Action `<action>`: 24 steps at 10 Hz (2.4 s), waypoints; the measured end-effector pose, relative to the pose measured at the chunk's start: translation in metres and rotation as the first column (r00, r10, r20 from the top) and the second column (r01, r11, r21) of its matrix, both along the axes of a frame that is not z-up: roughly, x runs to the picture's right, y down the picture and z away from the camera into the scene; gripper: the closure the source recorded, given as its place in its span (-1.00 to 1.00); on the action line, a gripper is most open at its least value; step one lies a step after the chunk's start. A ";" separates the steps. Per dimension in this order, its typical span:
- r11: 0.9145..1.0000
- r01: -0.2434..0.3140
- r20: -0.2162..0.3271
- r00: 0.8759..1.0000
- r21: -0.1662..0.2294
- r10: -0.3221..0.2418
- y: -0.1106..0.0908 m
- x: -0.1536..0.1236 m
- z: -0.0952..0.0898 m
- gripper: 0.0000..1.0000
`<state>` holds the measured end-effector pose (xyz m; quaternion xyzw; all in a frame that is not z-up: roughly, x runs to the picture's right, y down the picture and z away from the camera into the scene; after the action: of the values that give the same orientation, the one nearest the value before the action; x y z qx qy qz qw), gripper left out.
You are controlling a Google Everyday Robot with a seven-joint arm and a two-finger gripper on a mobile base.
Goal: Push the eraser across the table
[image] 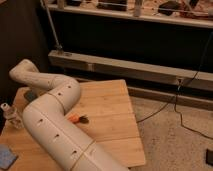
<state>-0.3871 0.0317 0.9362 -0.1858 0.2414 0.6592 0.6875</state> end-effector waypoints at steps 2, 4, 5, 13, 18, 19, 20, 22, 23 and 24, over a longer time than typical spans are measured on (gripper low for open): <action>0.996 -0.083 0.058 0.995 -0.021 0.084 -0.010 -0.007 -0.022 -0.09; 0.994 -0.101 0.096 0.990 -0.047 0.106 -0.007 -0.007 -0.039 -0.15; 0.994 -0.091 0.118 0.988 -0.067 0.099 0.004 -0.010 -0.049 -0.26; 0.995 -0.002 0.125 0.992 -0.100 0.015 0.050 -0.023 -0.074 -0.13; 0.994 0.010 0.107 0.994 -0.104 0.001 0.056 -0.024 -0.069 0.33; 0.995 0.008 0.102 0.995 -0.103 0.003 0.053 -0.023 -0.063 0.33; 0.995 0.003 0.097 0.995 -0.101 0.006 0.050 -0.021 -0.058 0.33; 0.995 -0.006 0.078 0.997 -0.101 0.014 0.044 -0.016 -0.043 0.33; 0.995 -0.009 0.071 0.997 -0.102 0.017 0.042 -0.014 -0.038 0.33; 0.995 -0.012 0.069 0.997 -0.103 0.019 0.041 -0.013 -0.033 0.33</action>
<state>-0.4004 0.0727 0.9031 -0.2457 0.2495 0.6443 0.6799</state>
